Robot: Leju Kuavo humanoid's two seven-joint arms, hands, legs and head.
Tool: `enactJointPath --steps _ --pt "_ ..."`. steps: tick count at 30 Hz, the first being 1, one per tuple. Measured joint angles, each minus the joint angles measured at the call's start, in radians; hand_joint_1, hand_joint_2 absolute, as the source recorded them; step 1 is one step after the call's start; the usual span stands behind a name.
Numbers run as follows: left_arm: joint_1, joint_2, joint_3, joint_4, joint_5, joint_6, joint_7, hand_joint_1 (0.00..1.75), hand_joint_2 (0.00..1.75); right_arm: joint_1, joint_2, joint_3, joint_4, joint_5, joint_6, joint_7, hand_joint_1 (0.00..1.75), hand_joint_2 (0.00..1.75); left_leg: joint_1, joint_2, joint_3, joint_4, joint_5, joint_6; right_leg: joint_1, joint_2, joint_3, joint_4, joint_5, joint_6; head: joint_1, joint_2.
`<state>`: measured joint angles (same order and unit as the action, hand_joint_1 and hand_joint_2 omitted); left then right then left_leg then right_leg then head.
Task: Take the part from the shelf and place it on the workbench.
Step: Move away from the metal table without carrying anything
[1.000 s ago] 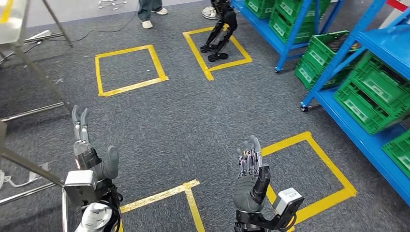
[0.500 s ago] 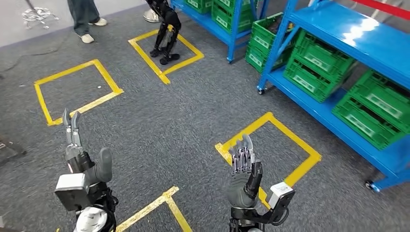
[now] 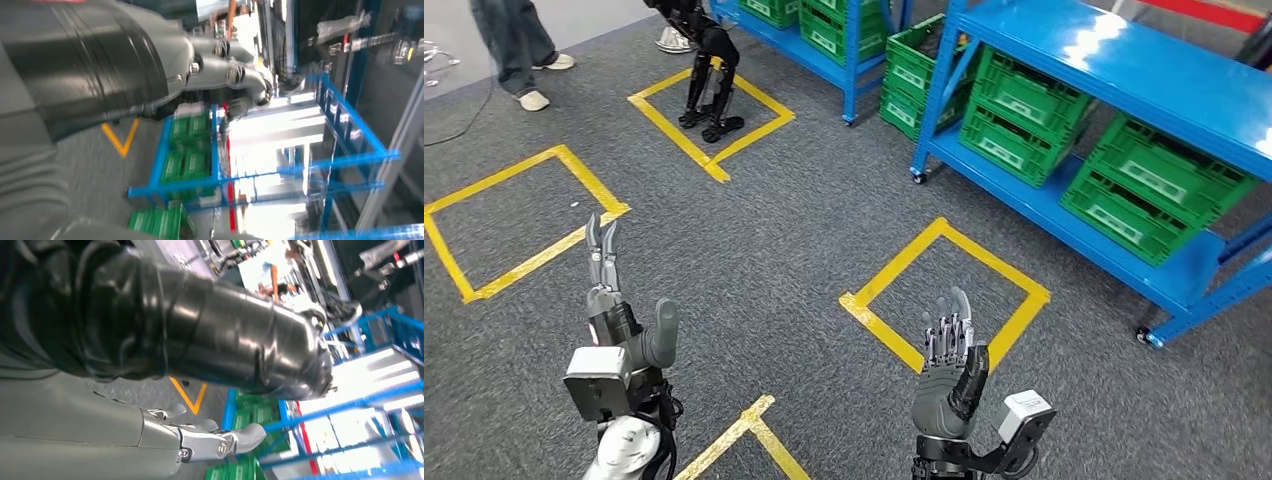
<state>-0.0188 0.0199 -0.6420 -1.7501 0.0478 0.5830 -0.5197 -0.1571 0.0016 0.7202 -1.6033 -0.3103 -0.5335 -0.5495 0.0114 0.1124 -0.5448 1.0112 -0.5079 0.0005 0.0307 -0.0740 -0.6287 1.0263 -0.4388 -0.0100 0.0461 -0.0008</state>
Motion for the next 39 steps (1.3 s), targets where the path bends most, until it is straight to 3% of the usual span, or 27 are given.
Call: enactJointPath --steps 2,4,6,8,9,11,13,15,17,19,21,23,24,25,27,29,32,34,35,37,38,39 --pt "-0.002 -0.002 0.0 -0.001 0.0 0.0 0.0 0.0 0.0 0.003 0.001 -0.003 0.0 -0.001 0.0 -0.001 0.0 0.0 0.001 0.013 0.006 -0.002 -0.005 -0.009 -0.002 0.028 0.009 -0.013 0.006 -0.006 0.0 0.0" --pt "-0.005 -0.003 -0.001 -0.002 0.0 0.0 -0.001 0.0 0.0 0.003 0.003 -0.005 0.0 -0.001 0.0 -0.002 0.0 0.0 0.004 -0.028 -0.007 0.035 -0.03 -0.017 -0.012 0.052 0.024 -0.032 0.014 -0.015 -0.004 0.0" --pt "-0.005 -0.002 -0.001 -0.002 0.0 0.0 -0.001 0.0 0.0 0.003 0.006 -0.007 0.002 -0.001 0.0 -0.003 0.0 0.0 0.008 -0.088 -0.069 0.151 -0.077 -0.022 -0.018 0.078 0.031 -0.039 0.017 -0.021 -0.019 0.0" --pt "-0.001 -0.001 -0.002 -0.001 0.0 0.001 0.0 0.0 0.0 0.003 0.009 -0.009 0.005 -0.001 0.0 -0.003 0.0 0.0 0.009 -0.106 -0.141 0.262 -0.102 -0.026 -0.019 0.11 0.031 -0.038 0.016 -0.022 -0.033 0.0" --pt "0.0 0.0 -0.002 0.0 0.0 0.001 0.0 0.0 0.0 0.003 0.009 -0.009 0.007 -0.001 0.0 -0.003 0.0 0.0 0.01 -0.108 -0.157 0.273 -0.089 -0.026 -0.02 0.126 0.031 -0.036 0.014 -0.021 -0.037 0.0" --pt "0.0 0.001 -0.001 0.0 0.0 0.001 0.0 0.0 0.0 0.003 0.009 -0.01 0.009 -0.001 0.0 -0.003 0.0 0.0 0.013 -0.123 -0.13 0.179 -0.017 -0.027 -0.023 0.159 0.032 -0.029 0.01 -0.015 -0.043 0.0" --pt "0.0 0.002 -0.002 0.0 0.0 0.001 0.0 0.0 0.0 0.003 0.009 -0.01 0.009 -0.001 0.0 -0.003 0.0 0.0 0.021 -0.174 -0.074 0.057 0.03 -0.025 -0.025 0.188 0.025 -0.015 0.002 -0.002 -0.05 0.0" --pt "0.0 0.001 -0.002 0.0 0.0 0.0 0.0 0.0 0.0 0.003 0.009 -0.01 0.01 -0.001 0.0 -0.003 0.0 0.0 0.024 -0.201 -0.05 0.015 0.032 -0.019 -0.027 0.21 0.013 -0.007 0.001 0.012 -0.053 0.0" --pt "-0.001 0.001 -0.003 0.0 0.0 -0.001 0.0 0.0 0.0 0.003 0.008 -0.011 0.01 -0.001 -0.001 -0.003 0.0 0.0 0.021 -0.177 -0.046 0.011 0.037 -0.007 -0.032 0.224 0.003 -0.007 0.005 0.024 -0.05 0.0" --pt "-0.004 0.0 -0.002 0.0 0.0 -0.006 0.0 0.0 0.0 0.003 0.007 -0.012 0.01 -0.003 -0.003 -0.005 0.0 0.0 0.022 -0.152 -0.039 0.005 0.039 0.005 -0.03 0.183 -0.02 0.025 -0.011 0.034 -0.041 0.0" --pt "-0.004 -0.001 -0.003 0.001 0.0 -0.014 0.0 0.0 0.0 0.003 0.007 -0.012 0.011 -0.006 -0.005 -0.008 0.0 0.0 0.018 -0.124 -0.035 0.002 0.036 0.014 -0.029 0.115 -0.077 0.135 -0.059 0.04 -0.026 0.0" --pt "-0.003 -0.001 -0.003 0.003 0.001 -0.019 0.001 0.0 0.0 0.003 0.007 -0.012 0.012 -0.011 -0.006 -0.011 0.0 0.0 0.012 -0.092 -0.035 0.003 0.031 0.019 -0.033 0.087 -0.138 0.252 -0.098 0.043 -0.015 0.0" --pt "-0.003 -0.001 -0.002 0.004 0.002 -0.021 0.001 0.0 0.0 0.004 0.006 -0.013 0.012 -0.012 -0.007 -0.012 0.0 0.0 0.009 -0.077 -0.034 0.003 0.029 0.02 -0.034 0.084 -0.146 0.267 -0.094 0.041 -0.012 0.0" --pt "-0.003 -0.001 -0.002 0.005 0.002 -0.022 0.001 0.0 0.0 0.004 0.006 -0.013 0.013 -0.014 -0.008 -0.013 0.0 0.0 0.006 -0.062 -0.032 0.003 0.027 0.021 -0.033 0.08 -0.133 0.241 -0.074 0.038 -0.008 0.0" --pt "-0.004 -0.001 -0.002 0.005 0.002 -0.026 0.001 0.0 0.0 0.004 0.006 -0.014 0.013 -0.016 -0.009 -0.016 0.0 0.0 0.003 -0.043 -0.025 0.003 0.022 0.019 -0.026 0.067 -0.059 0.106 -0.02 0.023 -0.003 0.0" --pt "-0.008 -0.001 -0.003 0.005 0.001 -0.029 0.002 0.0 0.0 0.003 0.007 -0.014 0.013 -0.018 -0.01 -0.02 0.0 0.0 0.002 -0.031 -0.021 0.0 0.019 0.014 -0.014 0.054 0.003 0.005 0.001 0.008 -0.006 0.0" --pt "-0.012 -0.003 -0.003 0.005 -0.002 -0.031 0.004 0.0 0.0 0.006 0.007 -0.018 0.013 -0.024 -0.014 -0.023 0.0 0.0 0.005 -0.021 -0.018 -0.005 0.019 0.0 -0.008 0.058 0.024 -0.022 0.0 -0.003 -0.004 0.0" --pt "-0.014 -0.004 -0.002 0.004 -0.004 -0.034 0.004 0.0 0.0 0.006 0.008 -0.021 0.012 -0.027 -0.016 -0.023 0.0 0.0 0.006 -0.049 -0.028 0.019 0.003 -0.008 -0.017 0.063 0.044 -0.045 0.004 -0.01 -0.007 0.0" --pt "-0.014 -0.004 -0.002 0.003 -0.005 -0.034 0.004 0.0 0.0 0.006 0.009 -0.022 0.012 -0.029 -0.017 -0.023 0.0 0.0 0.007 -0.071 -0.05 0.061 -0.015 -0.012 -0.022 0.065 0.055 -0.055 0.005 -0.013 -0.012 0.0" --pt "-0.011 -0.002 -0.003 0.004 -0.005 -0.035 0.004 0.0 0.0 0.005 0.012 -0.023 0.012 -0.03 -0.017 -0.021 0.0 0.0 0.009 -0.101 -0.123 0.189 -0.057 -0.017 -0.023 0.072 0.06 -0.057 -0.002 -0.018 -0.026 0.0" --pt "-0.009 -0.001 -0.003 0.004 -0.004 -0.036 0.005 0.0 0.0 0.006 0.012 -0.024 0.013 -0.031 -0.018 -0.02 0.0 0.0 0.01 -0.105 -0.159 0.241 -0.065 -0.019 -0.023 0.078 0.061 -0.055 -0.01 -0.018 -0.032 0.0" --pt "-0.008 -0.001 -0.003 0.005 -0.004 -0.036 0.005 0.0 0.0 0.006 0.012 -0.024 0.013 -0.03 -0.018 -0.018 0.0 0.0 0.011 -0.106 -0.181 0.262 -0.055 -0.021 -0.024 0.085 0.064 -0.052 -0.018 -0.016 -0.037 0.0"
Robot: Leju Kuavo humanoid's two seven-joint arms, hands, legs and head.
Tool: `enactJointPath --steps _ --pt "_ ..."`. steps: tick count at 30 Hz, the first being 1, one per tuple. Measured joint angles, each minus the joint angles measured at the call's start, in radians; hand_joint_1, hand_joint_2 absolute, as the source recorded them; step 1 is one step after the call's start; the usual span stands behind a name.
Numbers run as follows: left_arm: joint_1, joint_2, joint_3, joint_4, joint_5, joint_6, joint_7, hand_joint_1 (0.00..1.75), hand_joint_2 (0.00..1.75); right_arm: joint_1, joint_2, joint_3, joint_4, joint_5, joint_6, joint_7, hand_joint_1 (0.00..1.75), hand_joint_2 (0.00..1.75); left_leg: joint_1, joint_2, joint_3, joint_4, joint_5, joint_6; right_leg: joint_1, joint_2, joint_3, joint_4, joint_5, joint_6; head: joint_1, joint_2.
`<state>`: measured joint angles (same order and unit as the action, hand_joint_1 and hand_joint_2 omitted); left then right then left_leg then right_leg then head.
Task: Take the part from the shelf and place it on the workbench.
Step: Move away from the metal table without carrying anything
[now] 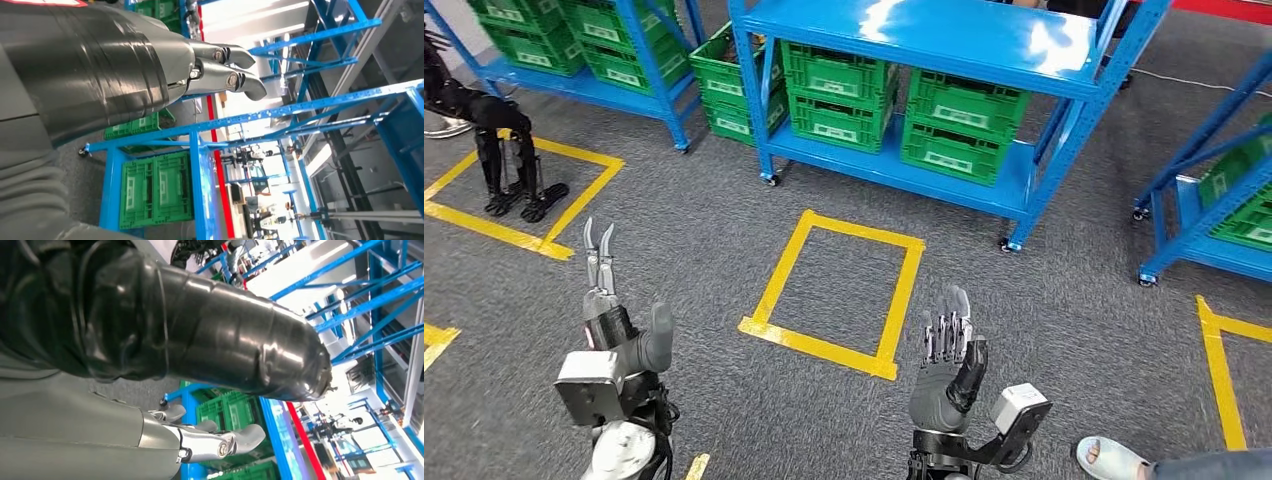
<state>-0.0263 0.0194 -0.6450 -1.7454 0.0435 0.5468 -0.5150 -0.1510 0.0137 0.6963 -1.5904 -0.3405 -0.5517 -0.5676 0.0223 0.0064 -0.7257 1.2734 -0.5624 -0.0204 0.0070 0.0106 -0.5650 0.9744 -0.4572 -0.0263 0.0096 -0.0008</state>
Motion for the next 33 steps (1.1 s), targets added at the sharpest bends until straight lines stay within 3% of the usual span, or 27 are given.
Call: enactJointPath --steps 1,2,3,4,6,9,10,12,14,16,17,18,20,21,23,24,26,27,28,30,31,32,33 --pt "0.001 0.001 0.0 0.0 0.0 -0.001 0.0 0.0 0.0 0.0 0.0 0.0 0.0 0.002 -0.001 0.002 0.0 0.0 0.001 0.0 -0.002 -0.017 0.028 -0.001 -0.001 0.006 0.004 0.005 -0.009 0.003 -0.003 0.0" --pt "0.001 0.002 0.0 0.001 0.002 -0.001 -0.002 0.0 0.0 0.0 0.0 0.0 0.001 0.006 -0.002 0.005 0.0 0.0 0.003 0.0 0.017 -0.069 0.067 -0.003 -0.003 0.011 0.011 0.01 -0.019 0.008 -0.007 0.0" --pt "0.001 0.002 0.0 0.001 0.006 -0.001 -0.006 0.0 0.0 0.0 0.001 0.0 0.001 0.011 -0.003 0.01 0.0 0.0 0.005 -0.002 0.046 -0.133 0.097 -0.005 -0.004 0.014 0.016 0.016 -0.03 0.013 -0.011 0.0" --pt "0.002 0.002 0.0 0.0 0.014 0.0 -0.013 0.0 0.0 0.0 0.001 0.0 0.001 0.018 -0.005 0.014 0.0 0.0 0.006 -0.004 0.079 -0.191 0.109 -0.004 -0.004 0.017 0.018 0.023 -0.044 0.021 -0.016 0.0" --pt "0.004 0.002 0.002 -0.002 0.037 0.002 -0.03 0.0 0.0 -0.001 0.003 0.0 0.0 0.032 -0.011 0.025 0.0 0.0 0.004 -0.009 0.12 -0.251 0.092 0.004 -0.002 0.02 0.024 0.027 -0.066 0.036 -0.02 0.0" --pt "0.011 0.002 0.005 -0.006 0.057 0.0 -0.042 0.0 0.0 -0.001 0.004 0.0 -0.001 0.042 -0.02 0.033 0.0 0.0 0.005 -0.011 0.152 -0.261 0.069 0.028 -0.003 0.017 0.04 0.051 -0.066 0.053 -0.012 0.0" --pt "0.013 0.002 0.006 -0.007 0.059 -0.001 -0.044 0.0 0.0 -0.002 0.004 0.0 -0.002 0.042 -0.022 0.033 0.0 0.0 0.005 -0.011 0.17 -0.264 0.061 0.034 -0.005 0.012 0.022 0.087 -0.062 0.058 -0.006 0.0" --pt "0.014 0.001 0.007 -0.008 0.06 -0.004 -0.045 0.0 0.0 -0.003 0.004 0.0 -0.002 0.042 -0.023 0.034 0.0 0.0 0.003 -0.01 0.211 -0.277 0.039 0.041 -0.007 0.002 -0.057 0.202 -0.065 0.064 0.007 0.0" --pt "0.015 0.002 0.007 -0.008 0.06 -0.006 -0.045 0.0 0.0 0.0 0.004 0.0 -0.002 0.042 -0.023 0.035 0.0 0.0 -0.001 -0.011 0.259 -0.298 0.015 0.043 -0.009 -0.001 -0.154 0.289 -0.111 0.064 0.016 0.0" --pt "0.016 0.002 0.007 -0.007 0.06 -0.007 -0.044 0.0 0.0 0.002 0.002 0.0 -0.001 0.043 -0.024 0.035 0.0 0.0 -0.008 -0.012 0.319 -0.324 -0.013 0.044 -0.008 -0.001 -0.206 0.268 -0.16 0.056 0.025 0.0" --pt "0.017 0.002 0.007 -0.007 0.06 -0.007 -0.044 0.0 0.0 0.002 0.002 0.0 0.0 0.043 -0.024 0.036 0.0 0.0 -0.013 -0.012 0.353 -0.337 -0.028 0.044 -0.005 -0.001 -0.215 0.218 -0.142 0.046 0.031 0.0" --pt "0.017 0.003 0.007 -0.007 0.06 -0.008 -0.044 0.0 0.0 0.004 0.0 0.0 0.001 0.044 -0.024 0.036 0.0 0.0 -0.016 -0.012 0.382 -0.351 -0.045 0.044 0.0 0.001 -0.216 0.149 -0.064 0.03 0.036 0.0" --pt "0.019 0.004 0.007 -0.006 0.059 -0.008 -0.043 0.0 0.0 0.007 -0.003 -0.001 0.004 0.044 -0.025 0.036 0.0 0.0 -0.015 -0.017 0.432 -0.378 -0.081 0.038 0.019 0.008 -0.2 0.053 0.11 0.002 0.027 0.0" --pt "0.019 0.004 0.007 -0.006 0.059 -0.008 -0.043 0.0 0.0 0.008 -0.004 -0.002 0.004 0.044 -0.025 0.036 0.0 0.0 -0.008 -0.02 0.457 -0.389 -0.094 0.032 0.031 0.011 -0.186 0.035 0.158 -0.008 0.023 0.0" --pt "0.015 0.002 0.008 -0.011 0.056 -0.008 -0.043 0.0 0.0 0.004 -0.001 -0.002 -0.001 0.045 -0.026 0.036 0.0 0.0 0.004 -0.022 0.476 -0.367 -0.082 0.017 0.045 0.012 -0.146 0.038 0.122 -0.019 0.026 0.0" --pt "0.013 0.001 0.008 -0.014 0.053 -0.009 -0.044 0.0 0.0 0.001 0.002 -0.001 -0.004 0.046 -0.026 0.035 0.0 0.0 0.007 -0.021 0.46 -0.31 -0.056 0.012 0.043 0.014 -0.119 0.031 0.1 -0.024 0.03 0.0" --pt "0.01 0.001 0.007 -0.017 0.049 -0.01 -0.044 0.0 0.0 -0.003 0.007 -0.001 -0.007 0.047 -0.026 0.034 0.0 0.0 0.006 -0.019 0.349 -0.129 -0.015 0.004 0.033 0.016 -0.051 0.009 0.059 -0.032 0.03 0.0" --pt "0.011 0.002 0.007 -0.017 0.047 -0.009 -0.043 0.0 0.0 -0.002 0.007 0.0 -0.006 0.047 -0.026 0.033 0.0 0.0 0.005 -0.018 0.275 -0.05 -0.023 0.001 0.028 0.017 -0.017 -0.003 0.038 -0.032 0.025 0.0" --pt "0.012 0.002 0.007 -0.016 0.047 -0.009 -0.042 0.0 0.0 0.0 0.007 0.0 -0.006 0.047 -0.026 0.034 0.0 0.0 0.005 -0.018 0.202 -0.001 -0.055 -0.002 0.023 0.019 0.016 -0.015 0.018 -0.031 0.019 0.0" --pt "0.015 0.003 0.007 -0.016 0.044 -0.008 -0.04 0.0 0.0 0.002 0.007 0.0 -0.005 0.047 -0.027 0.034 0.0 0.0 0.005 -0.017 0.086 0.011 -0.132 -0.007 0.014 0.027 0.082 -0.032 -0.023 -0.022 0.01 0.0" --pt "0.015 0.004 0.007 -0.016 0.042 -0.008 -0.04 0.0 0.0 0.002 0.007 0.0 -0.004 0.047 -0.027 0.034 0.0 0.0 0.005 -0.016 0.042 -0.023 -0.142 -0.01 0.009 0.031 0.118 -0.038 -0.048 -0.017 0.007 0.0" --pt "0.015 0.005 0.007 -0.015 0.041 -0.008 -0.039 0.0 0.0 0.002 0.007 0.0 -0.003 0.047 -0.028 0.034 0.0 0.0 0.005 -0.015 0.01 -0.075 -0.109 -0.013 0.004 0.034 0.153 -0.042 -0.074 -0.011 0.003 0.0" --pt "0.016 0.007 0.007 -0.014 0.04 -0.008 -0.038 0.0 0.0 0.003 0.006 0.0 -0.002 0.047 -0.028 0.034 0.0 0.0 0.005 -0.012 -0.011 -0.146 -0.02 -0.015 0.0 0.036 0.181 -0.046 -0.102 -0.004 -0.003 0.0"
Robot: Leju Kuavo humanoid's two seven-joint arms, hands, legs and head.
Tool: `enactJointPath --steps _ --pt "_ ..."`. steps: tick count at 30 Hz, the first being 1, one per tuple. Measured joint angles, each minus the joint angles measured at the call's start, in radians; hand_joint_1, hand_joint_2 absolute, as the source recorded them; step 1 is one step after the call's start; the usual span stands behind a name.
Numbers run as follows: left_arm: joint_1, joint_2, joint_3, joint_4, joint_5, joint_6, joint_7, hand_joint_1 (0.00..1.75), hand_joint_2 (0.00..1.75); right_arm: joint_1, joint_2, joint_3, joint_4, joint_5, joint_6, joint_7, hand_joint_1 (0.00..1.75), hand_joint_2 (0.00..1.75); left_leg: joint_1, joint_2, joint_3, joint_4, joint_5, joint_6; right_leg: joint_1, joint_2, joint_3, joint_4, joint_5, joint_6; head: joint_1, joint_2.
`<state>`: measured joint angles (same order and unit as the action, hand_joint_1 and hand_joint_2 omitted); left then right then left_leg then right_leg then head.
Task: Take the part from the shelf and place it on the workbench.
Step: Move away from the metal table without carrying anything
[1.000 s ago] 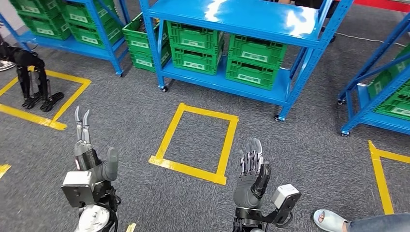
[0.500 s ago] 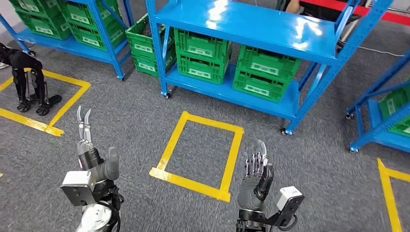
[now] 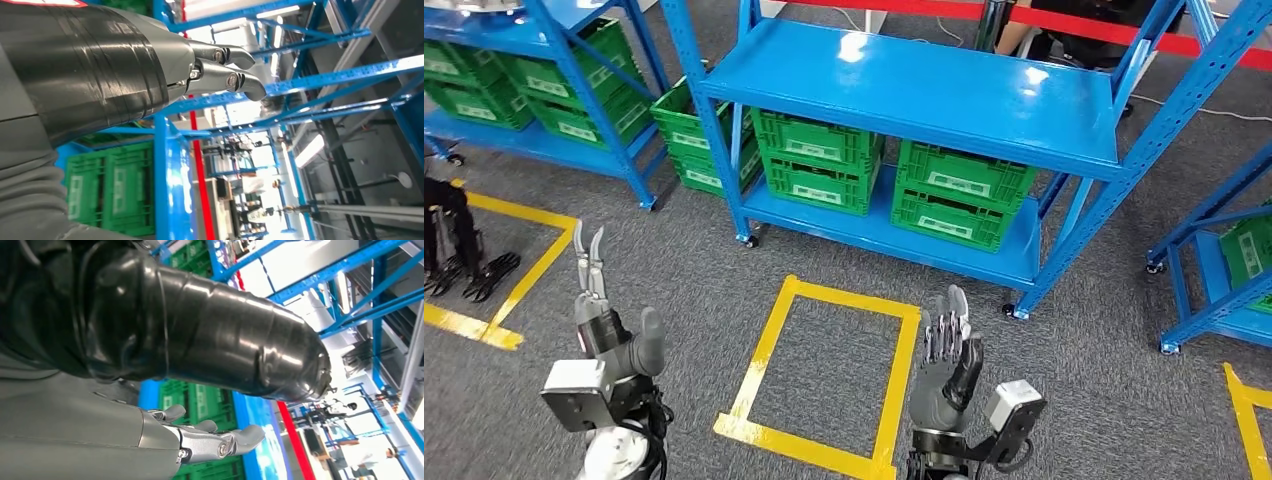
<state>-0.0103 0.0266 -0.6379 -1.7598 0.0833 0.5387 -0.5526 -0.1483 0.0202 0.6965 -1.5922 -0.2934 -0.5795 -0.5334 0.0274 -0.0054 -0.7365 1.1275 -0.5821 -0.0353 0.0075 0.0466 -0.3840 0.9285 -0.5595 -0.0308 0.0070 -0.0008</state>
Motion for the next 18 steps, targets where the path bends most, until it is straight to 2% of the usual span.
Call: enactJointPath --steps 1,2,3,4,5,6,7,8,9,10,11,12,13,14,15,16,18 --pt "0.002 0.002 0.0 0.001 0.0 0.0 0.001 0.0 0.0 0.001 0.0 0.0 0.002 0.0 0.0 0.0 0.0 0.0 0.0 0.005 -0.016 -0.068 0.112 0.0 -0.002 0.003 0.032 0.0 -0.031 0.007 -0.006 0.0" --pt "0.003 0.004 0.0 0.003 0.0 0.001 0.002 0.0 0.0 0.0 -0.001 0.001 0.004 0.0 -0.001 0.001 0.0 0.0 -0.001 0.009 -0.017 -0.108 0.204 0.003 -0.001 0.005 0.053 -0.005 -0.057 0.014 -0.012 0.0" --pt "0.004 0.004 -0.001 0.003 0.0 0.001 0.002 0.0 0.0 0.0 -0.001 0.001 0.005 0.0 -0.001 0.001 0.0 0.0 -0.001 0.011 -0.013 -0.125 0.261 0.006 0.0 0.007 0.073 -0.016 -0.079 0.02 -0.016 0.0" --pt "0.005 0.003 -0.001 0.003 0.0 0.001 0.003 0.0 0.0 -0.001 -0.001 0.001 0.004 0.0 -0.002 0.002 0.0 0.0 -0.002 0.01 -0.004 -0.123 0.267 0.011 0.002 0.007 0.103 -0.025 -0.089 0.027 -0.017 0.0" --pt "0.004 0.002 -0.001 0.002 0.0 0.0 0.003 0.0 0.0 -0.004 0.0 0.001 0.004 0.0 -0.002 0.002 0.0 0.0 -0.003 0.007 0.016 -0.12 0.246 0.016 0.004 0.005 0.115 -0.025 -0.08 0.032 -0.016 0.0" --pt "0.003 0.001 -0.001 0.001 -0.001 0.0 0.003 0.0 0.0 -0.005 0.0 0.001 0.003 0.0 -0.002 0.002 0.0 0.0 -0.001 0.002 0.04 -0.128 0.231 0.022 0.005 0.001 0.115 0.008 -0.053 0.035 -0.015 0.0" --pt "0.0 0.001 0.0 0.001 -0.001 0.0 0.002 0.0 0.0 -0.006 0.0 0.001 0.003 0.0 -0.002 0.002 0.0 0.0 0.002 0.0 0.067 -0.14 0.217 0.027 0.006 -0.006 0.095 0.069 -0.017 0.039 -0.012 0.0" --pt "-0.002 0.001 0.0 0.001 -0.002 0.0 0.002 0.0 0.0 -0.007 0.001 0.002 0.003 0.001 -0.002 0.001 0.0 0.0 0.004 -0.001 0.096 -0.15 0.204 0.033 0.006 -0.015 0.047 0.149 0.014 0.043 -0.008 0.0" --pt "-0.002 0.001 -0.001 0.001 -0.002 0.0 0.002 0.0 0.0 -0.006 0.0 0.003 0.003 0.001 -0.002 0.001 0.0 0.0 0.006 -0.001 0.123 -0.159 0.189 0.038 0.004 -0.024 -0.011 0.229 0.024 0.049 -0.003 0.0" --pt "-0.002 0.001 -0.001 0.001 -0.002 0.0 0.003 0.0 0.0 -0.005 0.0 0.003 0.003 0.001 -0.002 0.001 0.0 0.0 0.006 0.001 0.147 -0.166 0.173 0.042 0.002 -0.031 -0.069 0.287 0.008 0.056 0.002 0.0" --pt "-0.001 0.001 -0.001 0.001 -0.002 0.0 0.003 0.0 0.0 -0.005 -0.001 0.004 0.003 0.001 -0.003 0.001 0.0 0.0 0.006 0.001 0.171 -0.172 0.156 0.044 -0.002 -0.035 -0.125 0.323 -0.031 0.062 0.007 0.0" --pt "-0.001 0.001 -0.001 0.001 -0.002 0.0 0.003 0.0 0.0 -0.004 -0.001 0.004 0.004 0.0 -0.003 0.002 0.0 0.0 0.006 0.0 0.195 -0.176 0.139 0.046 -0.005 -0.036 -0.172 0.334 -0.084 0.066 0.01 0.0" --pt "-0.001 0.001 -0.001 0.001 -0.002 0.0 0.004 0.0 0.0 -0.003 -0.002 0.004 0.004 0.0 -0.004 0.002 0.0 0.0 0.006 -0.001 0.219 -0.18 0.121 0.046 -0.008 -0.036 -0.208 0.325 -0.134 0.069 0.013 0.0" --pt "-0.001 0.001 -0.001 0.002 -0.002 0.0 0.004 0.0 0.0 -0.003 -0.002 0.004 0.005 0.0 -0.004 0.002 0.0 0.0 0.005 -0.002 0.239 -0.183 0.104 0.045 -0.01 -0.037 -0.234 0.299 -0.166 0.069 0.018 0.0" --pt "-0.001 0.001 -0.001 0.002 -0.002 0.0 0.004 0.0 0.0 -0.003 -0.003 0.004 0.005 0.0 -0.004 0.002 0.0 0.0 0.004 -0.002 0.261 -0.186 0.086 0.045 -0.011 -0.037 -0.251 0.256 -0.163 0.067 0.023 0.0" --pt "0.0 0.001 -0.001 0.002 -0.002 0.0 0.004 0.0 0.0 -0.002 -0.004 0.004 0.006 0.0 -0.004 0.002 0.0 0.0 0.003 -0.001 0.281 -0.189 0.068 0.044 -0.011 -0.04 -0.259 0.198 -0.113 0.061 0.029 0.0" --pt "0.0 0.0 -0.001 0.002 -0.003 0.0 0.004 0.0 0.0 -0.001 -0.006 0.004 0.006 0.001 -0.004 0.002 0.0 0.0 0.001 -0.002 0.323 -0.192 0.031 0.039 -0.004 -0.047 -0.254 0.096 0.053 0.047 0.036 0.0"
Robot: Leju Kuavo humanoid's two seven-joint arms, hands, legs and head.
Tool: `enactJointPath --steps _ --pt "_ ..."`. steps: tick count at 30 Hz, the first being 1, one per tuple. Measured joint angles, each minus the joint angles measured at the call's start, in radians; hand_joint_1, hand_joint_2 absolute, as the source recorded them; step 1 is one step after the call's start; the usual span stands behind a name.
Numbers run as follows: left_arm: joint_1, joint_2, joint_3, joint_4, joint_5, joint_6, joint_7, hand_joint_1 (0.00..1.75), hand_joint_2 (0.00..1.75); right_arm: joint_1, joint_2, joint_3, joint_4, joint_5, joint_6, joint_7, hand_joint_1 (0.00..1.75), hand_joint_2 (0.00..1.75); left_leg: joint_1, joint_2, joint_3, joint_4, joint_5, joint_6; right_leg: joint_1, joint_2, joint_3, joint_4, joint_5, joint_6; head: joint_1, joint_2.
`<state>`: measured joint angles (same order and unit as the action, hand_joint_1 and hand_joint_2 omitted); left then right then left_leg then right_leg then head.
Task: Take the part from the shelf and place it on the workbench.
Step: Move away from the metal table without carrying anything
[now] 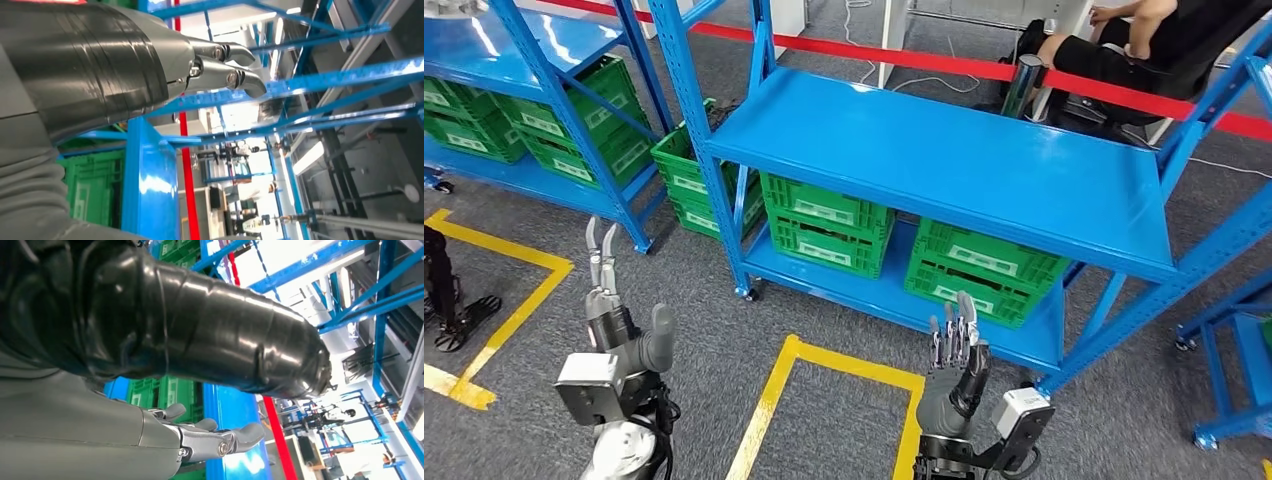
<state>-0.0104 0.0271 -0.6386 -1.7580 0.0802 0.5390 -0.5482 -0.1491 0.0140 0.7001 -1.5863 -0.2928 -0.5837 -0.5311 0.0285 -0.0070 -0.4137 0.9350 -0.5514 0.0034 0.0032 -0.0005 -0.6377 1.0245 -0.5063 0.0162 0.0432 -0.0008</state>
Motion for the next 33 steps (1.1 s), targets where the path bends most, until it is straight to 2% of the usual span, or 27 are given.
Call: enactJointPath --steps 1,2,3,4,5,6,7,9,10,11,12,13,14,15,16,17,20,21,22,24,25,26,27,29,30,31,33 --pt "-0.001 -0.001 0.0 -0.002 -0.001 0.0 0.0 0.0 0.0 -0.001 0.001 0.0 -0.002 0.0 0.0 0.001 0.0 0.0 0.002 0.0 0.021 -0.001 -0.015 -0.005 0.005 -0.003 0.014 -0.028 0.062 -0.006 0.001 0.0" --pt "-0.002 -0.003 0.0 -0.005 -0.002 0.0 0.0 0.0 0.0 -0.003 0.004 0.001 -0.005 0.001 0.0 0.002 0.0 0.0 0.004 -0.001 0.04 0.005 -0.021 -0.013 0.011 -0.004 0.023 -0.036 0.09 -0.012 -0.001 0.0" --pt "-0.004 -0.006 0.0 -0.01 -0.002 0.0 0.0 0.0 0.0 -0.006 0.009 0.002 -0.01 0.001 0.0 0.003 0.0 0.0 0.009 -0.001 0.049 0.022 -0.018 -0.021 0.016 -0.002 0.04 -0.036 0.09 -0.019 0.0 0.0" --pt "-0.005 -0.008 -0.001 -0.014 -0.003 0.0 0.0 0.0 0.0 -0.01 0.014 0.003 -0.015 0.002 0.0 0.003 0.0 0.0 0.013 0.001 0.041 0.056 -0.009 -0.026 0.019 -0.001 0.055 -0.04 0.09 -0.028 0.0 0.0" --pt "-0.007 -0.009 -0.001 -0.017 -0.004 0.0 0.0 0.0 0.0 -0.014 0.018 0.004 -0.018 0.003 0.0 0.004 0.0 0.0 0.015 0.001 0.015 0.108 0.002 -0.029 0.019 0.001 0.066 -0.044 0.088 -0.037 0.0 0.0" --pt "-0.007 -0.01 -0.001 -0.018 -0.004 0.0 0.001 0.0 0.0 -0.015 0.021 0.006 -0.019 0.004 0.0 0.005 0.0 0.0 0.014 0.002 -0.028 0.17 0.006 -0.029 0.018 0.003 0.079 -0.048 0.085 -0.046 -0.003 0.0" --pt "-0.006 -0.01 -0.001 -0.018 -0.005 0.0 0.001 0.0 0.0 -0.015 0.021 0.007 -0.019 0.004 0.0 0.006 0.0 0.0 0.013 0.002 -0.078 0.231 -0.003 -0.028 0.017 0.004 0.085 -0.052 0.08 -0.052 -0.009 0.0" --pt "-0.003 -0.008 -0.001 -0.018 -0.005 0.0 0.003 0.0 0.0 -0.011 0.02 0.008 -0.016 0.004 0.0 0.009 0.0 0.0 0.01 0.002 -0.171 0.311 -0.066 -0.03 0.017 0.01 0.094 -0.054 0.064 -0.059 -0.021 0.0" --pt "-0.002 -0.006 -0.001 -0.018 -0.005 0.0 0.004 0.0 0.0 -0.01 0.019 0.009 -0.015 0.005 0.0 0.01 0.0 0.0 0.009 0.002 -0.206 0.32 -0.104 -0.032 0.017 0.014 0.102 -0.054 0.053 -0.058 -0.026 0.0" --pt "-0.001 -0.005 -0.001 -0.017 -0.005 0.0 0.006 0.0 0.0 -0.01 0.019 0.009 -0.013 0.005 0.0 0.01 0.0 0.0 0.008 0.002 -0.231 0.306 -0.127 -0.032 0.017 0.018 0.114 -0.054 0.04 -0.057 -0.03 0.0" --pt "-0.001 -0.003 -0.001 -0.017 -0.004 0.0 0.007 0.0 0.0 -0.01 0.018 0.01 -0.011 0.006 0.0 0.011 0.0 0.0 0.008 0.003 -0.246 0.271 -0.12 -0.03 0.016 0.021 0.13 -0.053 0.026 -0.054 -0.034 0.0" --pt "-0.001 -0.001 -0.001 -0.016 -0.003 -0.001 0.008 0.0 0.0 -0.01 0.018 0.01 -0.009 0.006 0.0 0.011 0.0 0.0 0.006 0.003 -0.253 0.22 -0.075 -0.028 0.015 0.023 0.147 -0.051 0.01 -0.05 -0.038 0.0" --pt "-0.001 0.001 -0.001 -0.014 -0.002 -0.001 0.009 0.0 0.0 -0.01 0.018 0.01 -0.007 0.007 -0.001 0.012 0.0 0.0 0.005 0.005 -0.257 0.164 0.005 -0.026 0.015 0.024 0.162 -0.046 -0.008 -0.045 -0.042 0.0" --pt "-0.001 0.003 -0.002 -0.012 0.0 -0.002 0.01 0.0 0.0 -0.01 0.017 0.01 -0.004 0.007 -0.001 0.012 0.0 0.0 0.002 0.006 -0.256 0.123 0.07 -0.022 0.015 0.027 0.167 -0.042 -0.024 -0.039 -0.045 0.0" --pt "0.0 0.004 -0.002 -0.01 0.001 -0.003 0.011 0.0 0.0 -0.011 0.015 0.01 -0.002 0.008 -0.002 0.013 0.0 0.0 -0.001 0.006 -0.255 0.099 0.122 -0.018 0.016 0.028 0.168 -0.036 -0.039 -0.032 -0.046 0.0" --pt "0.001 0.004 -0.002 -0.01 0.002 -0.004 0.011 0.0 0.0 -0.011 0.014 0.011 0.0 0.009 -0.003 0.014 0.0 0.0 -0.003 0.005 -0.253 0.094 0.145 -0.013 0.015 0.029 0.166 -0.033 -0.05 -0.025 -0.047 0.0" --pt "-0.003 0.002 -0.001 -0.011 0.001 -0.006 0.01 0.0 0.0 -0.014 0.014 0.011 -0.002 0.013 -0.004 0.012 0.0 0.0 -0.002 0.0 -0.237 0.091 0.132 0.001 0.012 0.025 0.168 -0.028 -0.074 -0.004 -0.043 0.0" --pt "-0.005 0.002 0.0 -0.012 0.001 -0.006 0.01 0.0 0.0 -0.015 0.014 0.011 -0.003 0.015 -0.005 0.011 0.0 0.0 0.001 0.0 -0.228 0.084 0.129 0.006 0.011 0.022 0.157 -0.001 -0.088 0.004 -0.039 0.0" --pt "-0.005 0.001 0.0 -0.012 0.001 -0.006 0.01 0.0 0.0 -0.015 0.013 0.011 -0.003 0.016 -0.005 0.011 0.0 0.0 0.003 0.0 -0.218 0.078 0.124 0.009 0.008 0.018 0.129 0.052 -0.109 0.011 -0.034 0.0" --pt "-0.004 0.001 0.0 -0.011 0.001 -0.007 0.01 0.0 0.0 -0.013 0.012 0.012 -0.003 0.018 -0.006 0.01 0.0 0.0 0.004 0.0 -0.201 0.073 0.11 0.014 -0.001 0.014 0.036 0.193 -0.147 0.022 -0.023 0.0" --pt "-0.004 0.001 0.0 -0.01 0.001 -0.007 0.011 0.0 0.0 -0.012 0.011 0.012 -0.002 0.019 -0.007 0.011 0.0 0.0 0.004 0.0 -0.192 0.073 0.101 0.014 -0.005 0.013 -0.007 0.242 -0.147 0.026 -0.02 0.0" --pt "-0.003 0.001 0.0 -0.01 0.001 -0.007 0.011 0.0 0.0 -0.011 0.011 0.012 -0.002 0.02 -0.008 0.011 0.0 0.0 0.004 -0.002 -0.182 0.073 0.092 0.013 -0.008 0.012 -0.034 0.254 -0.125 0.028 -0.017 0.0" --pt "-0.003 0.001 0.0 -0.009 0.001 -0.007 0.011 0.0 0.0 -0.011 0.01 0.012 -0.001 0.02 -0.008 0.011 0.0 0.0 0.004 -0.003 -0.169 0.073 0.083 0.012 -0.011 0.011 -0.042 0.228 -0.082 0.029 -0.014 0.0" --pt "-0.004 0.001 0.0 -0.008 0.002 -0.007 0.011 0.0 0.0 -0.011 0.009 0.012 -0.001 0.021 -0.008 0.011 0.0 0.0 0.005 -0.006 -0.145 0.071 0.063 0.007 -0.013 0.011 -0.02 0.107 0.029 0.024 -0.006 0.0" --pt "-0.004 0.001 0.0 -0.008 0.002 -0.007 0.011 0.0 0.0 -0.011 0.009 0.012 -0.001 0.021 -0.009 0.011 0.0 0.0 0.004 -0.008 -0.135 0.07 0.056 0.003 -0.01 0.011 -0.003 0.056 0.066 0.018 -0.004 0.0" --pt "-0.005 0.001 0.0 -0.008 0.002 -0.008 0.011 0.0 0.0 -0.011 0.008 0.012 0.0 0.021 -0.009 0.012 0.0 0.0 0.004 -0.009 -0.132 0.067 0.051 -0.002 -0.006 0.011 0.01 0.02 0.082 0.01 0.0 0.0" --pt "-0.005 0.001 0.0 -0.008 0.003 -0.008 0.012 0.0 0.0 -0.011 0.008 0.012 0.0 0.021 -0.009 0.013 0.0 0.0 0.004 -0.009 -0.13 0.063 0.05 -0.013 0.002 0.01 0.023 -0.001 0.075 -0.005 0.002 0.0"
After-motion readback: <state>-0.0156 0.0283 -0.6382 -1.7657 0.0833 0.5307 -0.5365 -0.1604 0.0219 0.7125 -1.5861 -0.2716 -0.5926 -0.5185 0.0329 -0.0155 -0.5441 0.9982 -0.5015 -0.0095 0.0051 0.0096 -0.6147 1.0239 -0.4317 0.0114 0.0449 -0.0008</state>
